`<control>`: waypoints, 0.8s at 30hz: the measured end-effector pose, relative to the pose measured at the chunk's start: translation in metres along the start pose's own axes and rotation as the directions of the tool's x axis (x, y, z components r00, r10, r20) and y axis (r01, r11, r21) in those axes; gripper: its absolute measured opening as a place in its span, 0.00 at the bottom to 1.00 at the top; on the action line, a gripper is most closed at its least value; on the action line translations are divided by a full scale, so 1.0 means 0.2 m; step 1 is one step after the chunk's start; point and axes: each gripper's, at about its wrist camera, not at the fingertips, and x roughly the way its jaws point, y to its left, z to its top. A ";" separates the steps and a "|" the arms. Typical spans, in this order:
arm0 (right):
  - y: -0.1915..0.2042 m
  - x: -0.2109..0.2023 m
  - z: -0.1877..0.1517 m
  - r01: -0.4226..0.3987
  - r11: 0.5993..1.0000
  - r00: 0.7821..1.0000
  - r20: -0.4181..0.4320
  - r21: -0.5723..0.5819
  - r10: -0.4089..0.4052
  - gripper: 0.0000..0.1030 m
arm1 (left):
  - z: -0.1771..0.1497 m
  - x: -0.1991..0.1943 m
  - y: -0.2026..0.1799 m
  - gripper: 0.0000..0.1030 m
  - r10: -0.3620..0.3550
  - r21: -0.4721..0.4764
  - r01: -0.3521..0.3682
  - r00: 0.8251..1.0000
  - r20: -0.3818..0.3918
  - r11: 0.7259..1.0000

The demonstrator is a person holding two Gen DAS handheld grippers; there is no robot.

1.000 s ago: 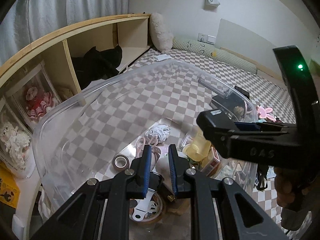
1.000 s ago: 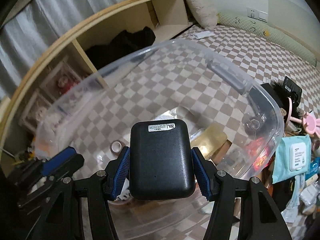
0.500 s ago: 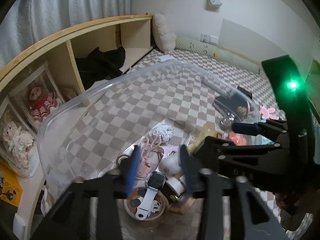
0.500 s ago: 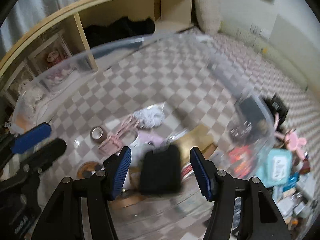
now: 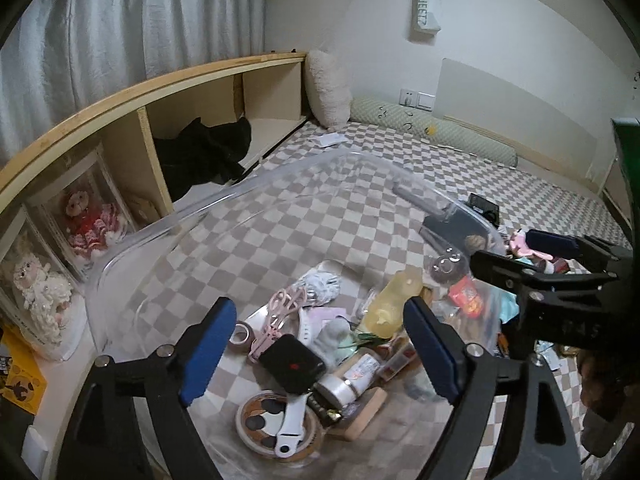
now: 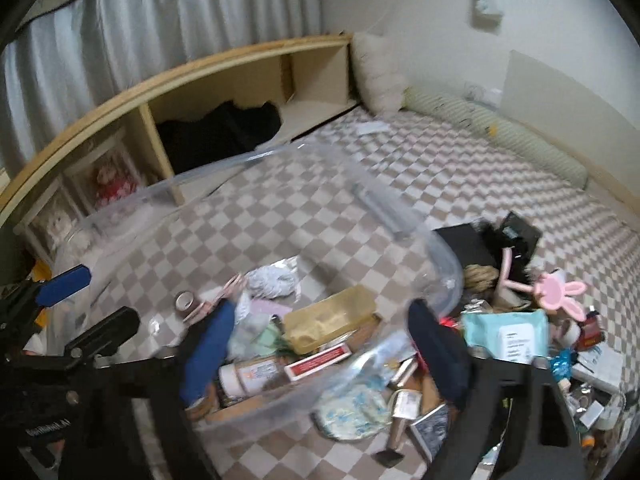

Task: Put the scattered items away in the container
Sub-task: 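Open the right gripper to drop the black case into the container, then lift both open grippers out of the container back over the item pile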

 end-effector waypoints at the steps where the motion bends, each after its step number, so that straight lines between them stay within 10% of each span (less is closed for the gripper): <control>1: -0.01 -0.01 -0.01 0.010 1.000 1.000 0.010 -0.004 -0.010 0.88 | 0.00 0.00 -0.01 0.86 0.002 0.006 -0.002 1.000 0.002 1.000; 4: -0.06 -0.05 -0.04 0.037 0.999 0.998 0.047 -0.003 -0.037 1.00 | 0.01 -0.01 -0.06 0.94 0.017 0.028 -0.017 1.000 0.013 0.999; 24: -0.50 -0.23 -0.26 0.081 0.987 0.991 0.094 0.141 -0.095 1.00 | 0.03 0.03 -0.43 1.00 -0.055 0.170 0.053 0.998 0.008 0.984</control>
